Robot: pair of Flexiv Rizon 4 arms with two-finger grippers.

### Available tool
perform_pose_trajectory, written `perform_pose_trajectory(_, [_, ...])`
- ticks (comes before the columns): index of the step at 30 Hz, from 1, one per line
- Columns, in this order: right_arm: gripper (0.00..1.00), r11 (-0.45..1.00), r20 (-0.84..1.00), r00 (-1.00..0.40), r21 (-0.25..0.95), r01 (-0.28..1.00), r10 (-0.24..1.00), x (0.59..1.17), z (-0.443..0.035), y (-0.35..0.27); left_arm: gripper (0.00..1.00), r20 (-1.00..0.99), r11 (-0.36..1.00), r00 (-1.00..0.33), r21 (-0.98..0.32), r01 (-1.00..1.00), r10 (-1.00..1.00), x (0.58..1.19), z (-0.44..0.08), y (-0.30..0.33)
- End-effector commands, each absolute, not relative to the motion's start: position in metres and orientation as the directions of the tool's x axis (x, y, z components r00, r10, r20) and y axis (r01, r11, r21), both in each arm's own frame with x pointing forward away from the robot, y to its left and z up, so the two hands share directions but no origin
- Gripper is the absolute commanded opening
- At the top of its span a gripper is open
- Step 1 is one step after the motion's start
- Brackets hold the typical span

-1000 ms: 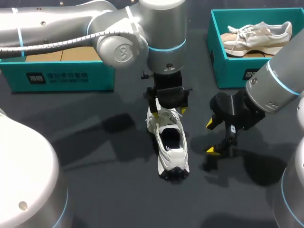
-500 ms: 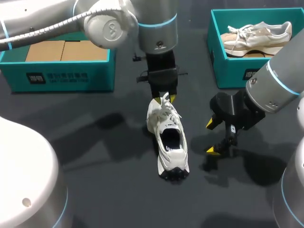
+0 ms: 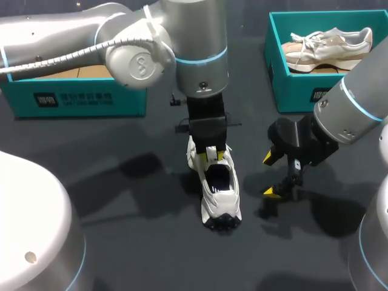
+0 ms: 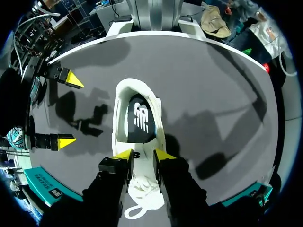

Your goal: Take the shoe out of the shoebox, open the shoe tongue, remove and reinsert the insole, then place the shoe into the shoebox

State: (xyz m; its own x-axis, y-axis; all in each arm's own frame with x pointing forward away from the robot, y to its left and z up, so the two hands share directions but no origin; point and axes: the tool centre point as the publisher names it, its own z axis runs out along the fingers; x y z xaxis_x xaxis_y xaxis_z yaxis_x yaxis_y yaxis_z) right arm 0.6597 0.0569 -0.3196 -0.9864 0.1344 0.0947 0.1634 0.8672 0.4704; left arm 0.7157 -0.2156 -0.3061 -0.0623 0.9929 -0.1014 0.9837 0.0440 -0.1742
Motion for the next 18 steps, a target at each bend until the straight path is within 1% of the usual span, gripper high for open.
perform_pose_trajectory(1, [1.00,0.868,0.093,-0.986,0.468,0.164,0.136,0.659,-0.320,0.057,0.26,-0.091,0.037,-0.055,-0.189,0.981,0.994,0.709,-0.334,-0.226])
perform_pose_trajectory(4, [1.00,0.868,0.093,-0.986,0.468,0.164,0.136,0.659,-0.320,0.057,0.26,-0.094,0.034,-0.052,-0.177,0.984,0.994,0.709,-0.332,-0.224])
perform_pose_trajectory(9, [1.00,0.868,0.093,-0.986,0.468,0.164,0.136,0.659,-0.320,0.057,0.27,-0.154,0.038,-0.063,-0.158,0.987,0.986,0.717,-0.308,-0.222])
perform_pose_trajectory(11, [1.00,0.868,0.093,-0.986,0.468,0.164,0.136,0.659,-0.320,0.057,0.27,-0.161,0.042,-0.067,-0.154,0.987,0.985,0.718,-0.306,-0.223])
perform_pose_trajectory(18, [1.00,0.868,0.093,-0.986,0.468,0.164,0.136,0.659,-0.320,0.057,0.27,-0.126,0.051,-0.072,-0.167,0.985,0.989,0.711,-0.339,-0.230])
